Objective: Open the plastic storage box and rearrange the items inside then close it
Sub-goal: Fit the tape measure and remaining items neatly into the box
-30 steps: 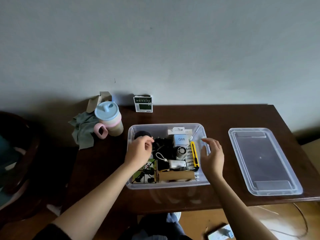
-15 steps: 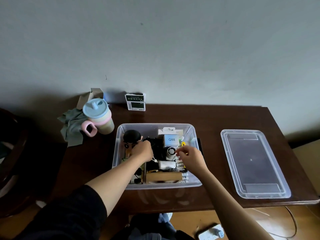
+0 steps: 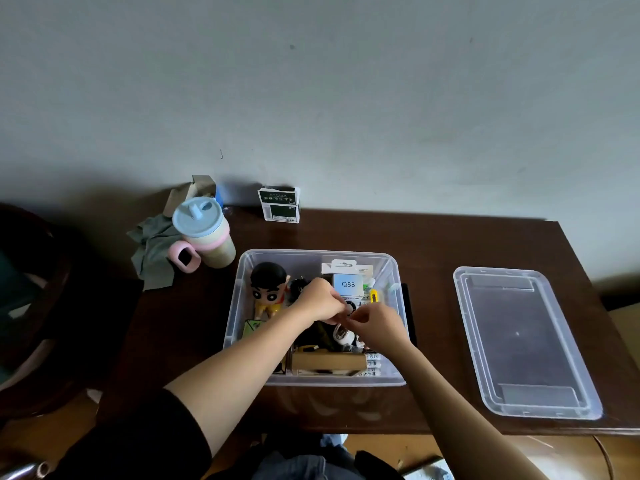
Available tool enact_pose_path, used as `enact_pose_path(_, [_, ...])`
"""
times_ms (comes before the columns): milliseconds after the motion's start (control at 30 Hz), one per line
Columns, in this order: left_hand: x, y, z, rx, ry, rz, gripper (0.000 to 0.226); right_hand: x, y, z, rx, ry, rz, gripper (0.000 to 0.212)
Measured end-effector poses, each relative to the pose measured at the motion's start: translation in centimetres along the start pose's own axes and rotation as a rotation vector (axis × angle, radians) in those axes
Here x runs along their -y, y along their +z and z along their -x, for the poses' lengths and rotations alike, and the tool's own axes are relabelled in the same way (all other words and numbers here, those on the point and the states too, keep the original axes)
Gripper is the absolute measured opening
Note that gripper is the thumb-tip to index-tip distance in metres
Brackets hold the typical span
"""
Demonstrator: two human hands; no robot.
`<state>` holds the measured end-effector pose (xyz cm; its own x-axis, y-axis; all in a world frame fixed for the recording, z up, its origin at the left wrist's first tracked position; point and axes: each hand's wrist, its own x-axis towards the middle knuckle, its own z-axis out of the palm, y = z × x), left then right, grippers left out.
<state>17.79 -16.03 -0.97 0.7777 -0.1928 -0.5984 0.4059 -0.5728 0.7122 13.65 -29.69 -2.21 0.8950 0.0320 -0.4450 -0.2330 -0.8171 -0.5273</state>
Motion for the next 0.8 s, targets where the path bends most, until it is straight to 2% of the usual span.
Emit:
enact_pose_path(100, [0.1,0.1,-0.3,0.023,0.039,0.021,0.015,0.0,0.2,-0.2,-0.046,0.029,0.065,0.046])
enact_pose_path(300, [0.8,-0.4,-0.3,0.148,0.096,0.106,0.022,-0.2,-0.1,-0.4,-0.033,-0.005,0.115,0.048])
enact_pose_path(467, [1.7,-0.2,-0.4,0.145,-0.021,0.164,0.023,-0.2,-0.2,-0.6,-0.021,0.001,0.184,0.024])
enact_pose_path(667, [3.2,0.8,-0.4,0.121,-0.168,0.087,0.028,-0.5,0.0,-0.7,-0.002,0.112,0.148,0.025])
enact_pose_path(800, [3.1,1.8,-0.5,0.126,-0.213,0.198,0.024,-1.1,1.4,-0.3,0.153,0.218,0.11,0.02])
